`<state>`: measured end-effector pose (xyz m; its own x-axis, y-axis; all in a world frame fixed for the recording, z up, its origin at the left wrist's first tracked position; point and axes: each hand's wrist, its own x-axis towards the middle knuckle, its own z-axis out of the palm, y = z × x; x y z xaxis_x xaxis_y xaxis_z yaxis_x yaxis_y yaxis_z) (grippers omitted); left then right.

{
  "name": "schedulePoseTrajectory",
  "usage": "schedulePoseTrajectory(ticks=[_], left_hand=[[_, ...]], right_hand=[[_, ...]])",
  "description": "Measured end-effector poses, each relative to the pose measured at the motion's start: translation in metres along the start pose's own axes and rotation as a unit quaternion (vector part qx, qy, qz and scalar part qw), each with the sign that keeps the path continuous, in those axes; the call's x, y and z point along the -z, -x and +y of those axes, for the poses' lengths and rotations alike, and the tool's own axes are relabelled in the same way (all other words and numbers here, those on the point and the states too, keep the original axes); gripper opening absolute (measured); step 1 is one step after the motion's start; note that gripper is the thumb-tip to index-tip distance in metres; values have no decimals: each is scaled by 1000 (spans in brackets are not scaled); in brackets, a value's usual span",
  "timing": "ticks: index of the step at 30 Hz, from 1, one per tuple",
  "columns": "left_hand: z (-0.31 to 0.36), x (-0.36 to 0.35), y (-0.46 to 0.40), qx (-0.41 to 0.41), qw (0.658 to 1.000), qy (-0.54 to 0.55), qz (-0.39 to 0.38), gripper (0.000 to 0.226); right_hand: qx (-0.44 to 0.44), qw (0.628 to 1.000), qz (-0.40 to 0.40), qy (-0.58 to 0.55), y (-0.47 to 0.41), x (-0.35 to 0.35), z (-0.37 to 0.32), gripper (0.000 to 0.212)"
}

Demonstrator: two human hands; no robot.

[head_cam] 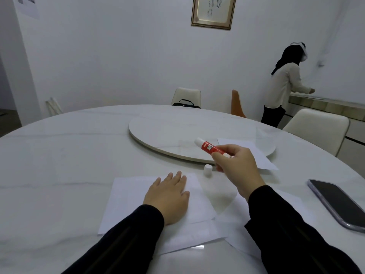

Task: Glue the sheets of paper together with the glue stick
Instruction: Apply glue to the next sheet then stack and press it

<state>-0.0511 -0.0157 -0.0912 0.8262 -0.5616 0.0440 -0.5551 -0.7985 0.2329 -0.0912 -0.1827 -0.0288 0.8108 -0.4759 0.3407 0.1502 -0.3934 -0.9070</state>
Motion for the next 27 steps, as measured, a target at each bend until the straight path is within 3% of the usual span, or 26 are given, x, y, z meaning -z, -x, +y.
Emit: schedulePoseTrajectory(ticks=[7, 15, 19, 27], left_hand=[[-1, -1, 1, 0, 1000, -9, 4, 56], [0, -1, 0, 5, 1000, -19, -2, 55], [1, -1, 0, 12, 1000, -18, -5, 56], [1, 1, 0, 17, 1000, -17, -20, 56]], right_hand=[[-17, 992, 23, -121, 5, -15, 16, 5], [57, 993, -97, 39, 7, -34, 32, 12], [82, 981, -120, 128, 8, -32, 29, 14], [97, 970, -145, 169, 38, -10, 13, 20]])
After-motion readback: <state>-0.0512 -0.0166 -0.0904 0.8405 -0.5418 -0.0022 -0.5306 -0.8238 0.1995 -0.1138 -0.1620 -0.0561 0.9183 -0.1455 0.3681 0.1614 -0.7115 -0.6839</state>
